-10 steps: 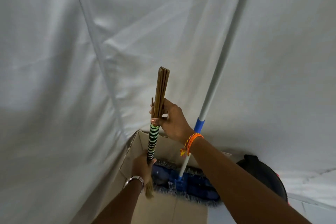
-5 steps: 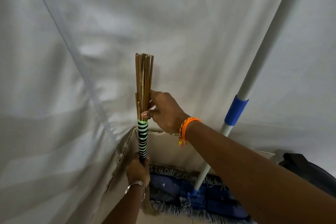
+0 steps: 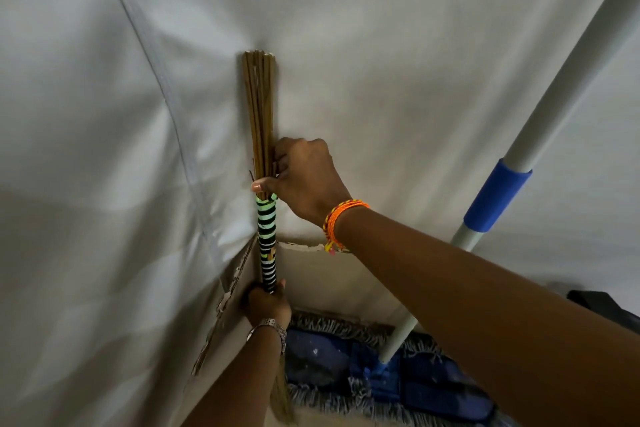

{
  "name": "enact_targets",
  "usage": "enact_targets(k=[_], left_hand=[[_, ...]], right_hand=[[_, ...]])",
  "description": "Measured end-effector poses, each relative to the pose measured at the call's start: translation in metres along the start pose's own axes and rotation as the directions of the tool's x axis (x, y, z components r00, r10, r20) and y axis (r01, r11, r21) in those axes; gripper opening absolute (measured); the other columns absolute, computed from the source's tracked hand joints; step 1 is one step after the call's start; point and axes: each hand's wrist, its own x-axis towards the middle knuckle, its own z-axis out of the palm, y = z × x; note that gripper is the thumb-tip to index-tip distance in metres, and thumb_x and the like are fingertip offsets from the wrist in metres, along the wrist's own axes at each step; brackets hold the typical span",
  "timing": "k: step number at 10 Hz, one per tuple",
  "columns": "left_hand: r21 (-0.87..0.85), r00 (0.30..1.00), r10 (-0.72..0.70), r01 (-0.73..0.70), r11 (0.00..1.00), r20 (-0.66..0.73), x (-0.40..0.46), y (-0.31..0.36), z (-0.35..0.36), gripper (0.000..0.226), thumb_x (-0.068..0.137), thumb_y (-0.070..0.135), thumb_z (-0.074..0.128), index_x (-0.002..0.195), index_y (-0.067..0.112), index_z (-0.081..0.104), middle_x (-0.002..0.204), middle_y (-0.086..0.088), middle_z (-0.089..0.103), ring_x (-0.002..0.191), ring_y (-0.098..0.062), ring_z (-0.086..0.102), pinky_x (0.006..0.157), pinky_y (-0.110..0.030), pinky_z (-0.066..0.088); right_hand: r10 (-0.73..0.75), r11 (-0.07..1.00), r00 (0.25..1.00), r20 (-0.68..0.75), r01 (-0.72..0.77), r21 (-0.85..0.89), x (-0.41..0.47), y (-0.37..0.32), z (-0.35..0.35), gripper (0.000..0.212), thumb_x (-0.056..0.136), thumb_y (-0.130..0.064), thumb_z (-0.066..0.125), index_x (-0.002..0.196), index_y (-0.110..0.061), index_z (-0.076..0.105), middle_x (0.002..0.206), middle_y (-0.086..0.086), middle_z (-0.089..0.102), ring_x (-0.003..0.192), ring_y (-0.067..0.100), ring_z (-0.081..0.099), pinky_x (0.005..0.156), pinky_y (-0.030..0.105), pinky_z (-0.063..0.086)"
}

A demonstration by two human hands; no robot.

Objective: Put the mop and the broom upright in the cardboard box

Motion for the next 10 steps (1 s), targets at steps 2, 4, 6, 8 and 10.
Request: enact_targets(k=[2, 4, 6, 8, 10], left_hand=[[0.112, 0.995, -0.087, 0.091, 0.99, -0.044, -0.008, -0.019, 0.003, 0.055, 0.085, 0.04, 0.065, 0.11, -0.009, 0.06, 0.106, -0.028, 0.066, 0.101, -0.045, 0.062, 0.076, -0.043, 0.049], [0.167, 0.989, -0.131, 0.141, 0.976, -0.066, -0.033, 0.0, -0.001, 0.069, 0.084, 0.042, 0.065, 0.122, -0.012, 0.049, 0.117, -0.031, 0.059, 0.105, -0.045, 0.059, 0.074, -0.044, 0.05], [0.402, 0.938, 0.268, -0.164, 0.901, -0.219, -0.109, 0.015, -0.041, 0.059, 0.073, 0.026, 0.072, 0.124, 0.007, 0.048, 0.121, -0.026, 0.055, 0.109, -0.046, 0.053, 0.087, -0.052, 0.051], [0.325, 0.658, 0.753, -0.708, 0.628, -0.022, -0.174, 0.136, -0.09, 0.076, 0.08, 0.033, 0.058, 0.147, 0.01, 0.032, 0.157, -0.01, 0.03, 0.147, -0.028, 0.022, 0.114, -0.049, 0.032], [0.316, 0.249, 0.958, -0.906, 0.282, -0.142, -0.294, 0.444, -0.179, 0.074, 0.09, 0.037, 0.044, 0.152, 0.008, 0.016, 0.164, -0.009, 0.009, 0.152, -0.024, 0.003, 0.121, -0.045, 0.017]], right_hand=[[0.043, 0.996, 0.999, 0.017, -0.042, -0.078, 0.0, -0.001, 0.005, 0.058, 0.049, -0.059, 0.086, 0.084, -0.016, 0.066, 0.078, -0.005, 0.066, 0.082, 0.022, 0.063, 0.082, 0.038, 0.053], [0.158, 0.975, 0.985, 0.074, -0.143, -0.169, 0.0, -0.007, -0.015, 0.086, 0.045, -0.068, 0.084, 0.101, -0.007, 0.062, 0.095, 0.008, 0.067, 0.096, 0.027, 0.057, 0.083, 0.04, 0.052], [0.265, 0.943, 0.951, 0.161, -0.22, -0.248, -0.042, -0.018, -0.047, 0.074, 0.063, -0.057, 0.081, 0.105, -0.001, 0.054, 0.111, 0.017, 0.057, 0.109, 0.034, 0.05, 0.084, 0.037, 0.042], [0.337, 0.916, 0.94, 0.044, -0.317, -0.246, -0.073, -0.048, -0.15, 0.061, 0.074, -0.055, 0.073, 0.107, -0.006, 0.057, 0.107, 0.012, 0.062, 0.106, 0.03, 0.053, 0.085, 0.037, 0.044], [0.029, 0.909, 0.902, -0.432, -0.203, -0.364, -0.057, -0.163, -0.413, 0.038, 0.093, -0.047, 0.041, 0.1, -0.014, 0.061, 0.095, 0.004, 0.068, 0.092, 0.025, 0.062, 0.077, 0.038, 0.052]])
